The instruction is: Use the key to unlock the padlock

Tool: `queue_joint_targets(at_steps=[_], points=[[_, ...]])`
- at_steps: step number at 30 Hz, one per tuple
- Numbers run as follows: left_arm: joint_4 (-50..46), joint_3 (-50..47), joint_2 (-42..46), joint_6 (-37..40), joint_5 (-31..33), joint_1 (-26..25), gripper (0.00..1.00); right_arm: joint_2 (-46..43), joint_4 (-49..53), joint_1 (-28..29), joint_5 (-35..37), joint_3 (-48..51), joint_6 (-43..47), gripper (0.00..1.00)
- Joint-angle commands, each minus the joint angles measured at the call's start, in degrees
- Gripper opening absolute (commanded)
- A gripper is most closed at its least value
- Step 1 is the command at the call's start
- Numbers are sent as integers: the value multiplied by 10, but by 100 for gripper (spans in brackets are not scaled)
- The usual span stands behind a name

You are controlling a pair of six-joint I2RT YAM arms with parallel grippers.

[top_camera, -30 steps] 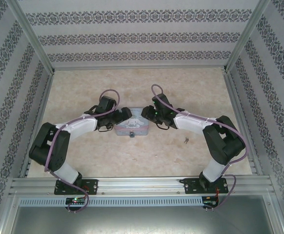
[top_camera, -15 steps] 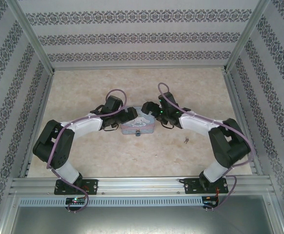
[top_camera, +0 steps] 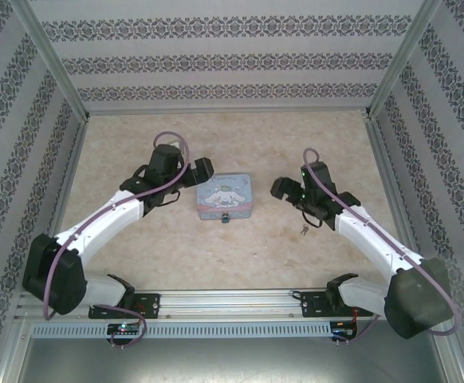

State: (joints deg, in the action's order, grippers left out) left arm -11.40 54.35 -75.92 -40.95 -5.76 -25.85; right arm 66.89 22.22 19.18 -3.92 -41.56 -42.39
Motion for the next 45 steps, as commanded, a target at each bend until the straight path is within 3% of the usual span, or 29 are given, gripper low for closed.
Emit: queue_joint_targets(at_steps=[1,5,15,18,21,25,30,36,45], points=[[-15,-60,17,-69,-26,-2,100,9,56,-19,36,43,23,94],[34,-97,18,-109,-45,-30,100,50,43,-36,39,57,16,93],[0,-49,-15,-83,-31,-68,100,108,-19,-14,-3,59,9,85],[4,-47,-21,-85,-29,-69,100,117,-41,30,-24,55,-2,82],[8,-48,-27,-86,-31,-69,100,125,-67,114,-63,29,-19,78],[8,-47,-28,-87,-32,-69,100,122,-23,219,-3,-36,-13,81],[1,-48,-16,-81,-28,-69,100,93,-1,211,54,-14,-35,82],[9,-54,-16,-87,-30,-70,100,71,5,191,73,34,-70,83],[12,-52,-26,-84,-38,-71,100,138,71,229,91,-39,70,81]])
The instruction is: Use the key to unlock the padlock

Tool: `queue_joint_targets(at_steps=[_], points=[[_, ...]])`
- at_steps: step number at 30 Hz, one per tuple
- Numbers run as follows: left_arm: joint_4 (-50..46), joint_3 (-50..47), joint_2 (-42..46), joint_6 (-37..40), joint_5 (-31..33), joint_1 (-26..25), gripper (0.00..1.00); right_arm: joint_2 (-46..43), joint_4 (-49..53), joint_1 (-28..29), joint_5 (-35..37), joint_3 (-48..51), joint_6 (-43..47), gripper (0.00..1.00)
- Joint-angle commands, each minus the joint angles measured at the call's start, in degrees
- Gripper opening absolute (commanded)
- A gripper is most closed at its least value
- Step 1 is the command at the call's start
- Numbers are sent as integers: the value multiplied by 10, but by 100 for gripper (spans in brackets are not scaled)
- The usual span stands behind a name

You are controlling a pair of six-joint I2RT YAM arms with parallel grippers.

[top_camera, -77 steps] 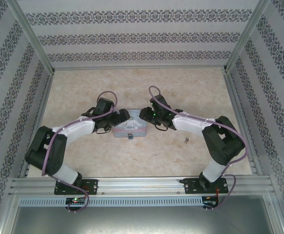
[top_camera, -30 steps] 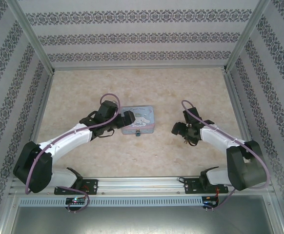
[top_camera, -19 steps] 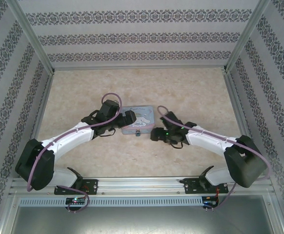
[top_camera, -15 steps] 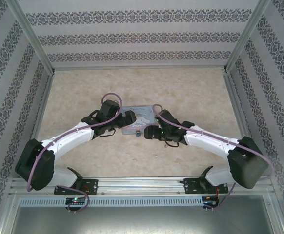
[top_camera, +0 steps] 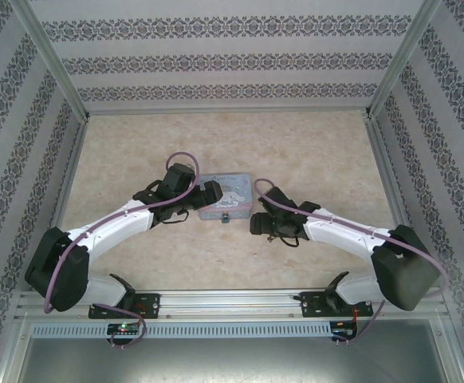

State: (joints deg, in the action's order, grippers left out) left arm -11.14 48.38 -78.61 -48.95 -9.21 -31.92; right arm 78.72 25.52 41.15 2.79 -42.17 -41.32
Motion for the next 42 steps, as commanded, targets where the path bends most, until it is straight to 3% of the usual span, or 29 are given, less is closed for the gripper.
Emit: queue_joint_targets(at_steps=[1,8,24,42], points=[[8,9,1,-3,-3,-9,100,31,49,12,25,-42,70,80],[1,11,8,2,0,-10,100,80,97,32,48,-73,100,72],[2,13,2,1,-4,-9,100,93,82,39,60,-54,86,58],[3,13,0,1,-3,-9,100,103,56,39,44,-27,70,57]])
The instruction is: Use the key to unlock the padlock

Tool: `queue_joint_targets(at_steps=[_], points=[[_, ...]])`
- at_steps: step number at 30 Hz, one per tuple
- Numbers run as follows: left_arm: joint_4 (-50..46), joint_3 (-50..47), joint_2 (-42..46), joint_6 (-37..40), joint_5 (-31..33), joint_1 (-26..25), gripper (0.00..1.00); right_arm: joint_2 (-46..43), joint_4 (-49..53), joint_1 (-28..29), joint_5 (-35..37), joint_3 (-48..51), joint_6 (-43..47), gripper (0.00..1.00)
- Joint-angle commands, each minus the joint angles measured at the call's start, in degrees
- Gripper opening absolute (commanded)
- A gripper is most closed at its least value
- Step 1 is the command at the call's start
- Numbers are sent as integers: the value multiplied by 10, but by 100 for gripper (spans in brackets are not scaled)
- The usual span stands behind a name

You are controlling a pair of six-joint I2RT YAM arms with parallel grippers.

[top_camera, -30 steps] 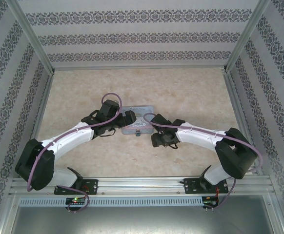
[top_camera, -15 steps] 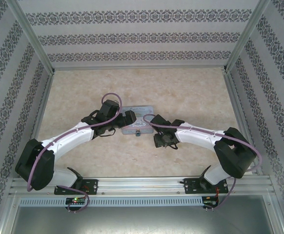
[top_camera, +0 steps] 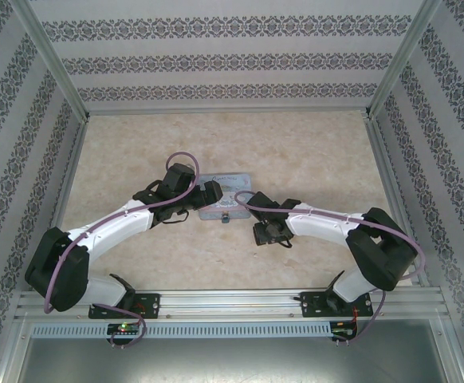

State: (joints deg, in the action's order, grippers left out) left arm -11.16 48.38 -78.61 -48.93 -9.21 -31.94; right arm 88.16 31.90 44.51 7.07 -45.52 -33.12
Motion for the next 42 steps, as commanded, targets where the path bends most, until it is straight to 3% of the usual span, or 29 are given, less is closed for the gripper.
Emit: queue_joint_targets(at_steps=[1,7,20,29,34,38,42], points=[[3,13,1,1,-3,-10,100,11,-10,6,0,6,-11,57],[3,13,0,1,-2,-9,100,21,-13,6,-4,5,-9,52],[6,13,-2,0,-2,-10,100,23,-23,15,-15,1,-26,27],[7,12,-4,-2,-3,-9,100,48,-42,17,-24,-27,-41,18],[8,11,-4,-2,-2,-9,100,53,-50,17,-25,-35,-45,18],[8,13,-6,-2,-4,-10,100,42,-49,17,-27,-35,-41,38],[9,15,-8,-2,-5,-10,100,20,-40,17,-29,-27,-29,44]])
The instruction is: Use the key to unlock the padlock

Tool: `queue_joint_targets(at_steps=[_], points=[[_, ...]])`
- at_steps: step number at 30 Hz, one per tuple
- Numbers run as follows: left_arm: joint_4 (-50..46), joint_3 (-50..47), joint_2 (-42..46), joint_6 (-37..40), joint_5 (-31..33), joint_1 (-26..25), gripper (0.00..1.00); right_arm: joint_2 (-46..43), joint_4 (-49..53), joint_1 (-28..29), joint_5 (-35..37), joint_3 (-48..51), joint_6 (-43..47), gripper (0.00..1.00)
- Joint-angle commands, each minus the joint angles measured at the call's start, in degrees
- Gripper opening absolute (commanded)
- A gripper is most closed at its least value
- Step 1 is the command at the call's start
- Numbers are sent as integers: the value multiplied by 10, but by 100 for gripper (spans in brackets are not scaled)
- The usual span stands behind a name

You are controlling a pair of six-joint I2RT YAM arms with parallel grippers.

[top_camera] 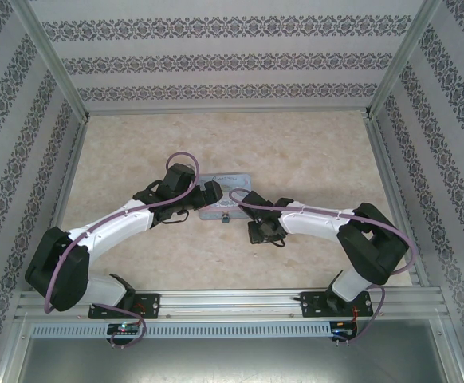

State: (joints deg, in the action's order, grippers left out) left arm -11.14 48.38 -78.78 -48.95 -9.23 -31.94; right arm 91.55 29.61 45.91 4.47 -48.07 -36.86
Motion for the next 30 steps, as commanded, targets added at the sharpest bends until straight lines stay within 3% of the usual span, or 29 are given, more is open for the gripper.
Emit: queue_joint_targets(at_steps=[1,13,30], points=[[8,16,-7,-2,-5,-9,100,-19,-15,3,-4,2,12,44],[8,28,-17,-2,-12,-11,100,-32,-5,2,-12,40,36,51],[8,27,-17,-1,-11,-11,100,-55,51,2,22,34,58,52]])
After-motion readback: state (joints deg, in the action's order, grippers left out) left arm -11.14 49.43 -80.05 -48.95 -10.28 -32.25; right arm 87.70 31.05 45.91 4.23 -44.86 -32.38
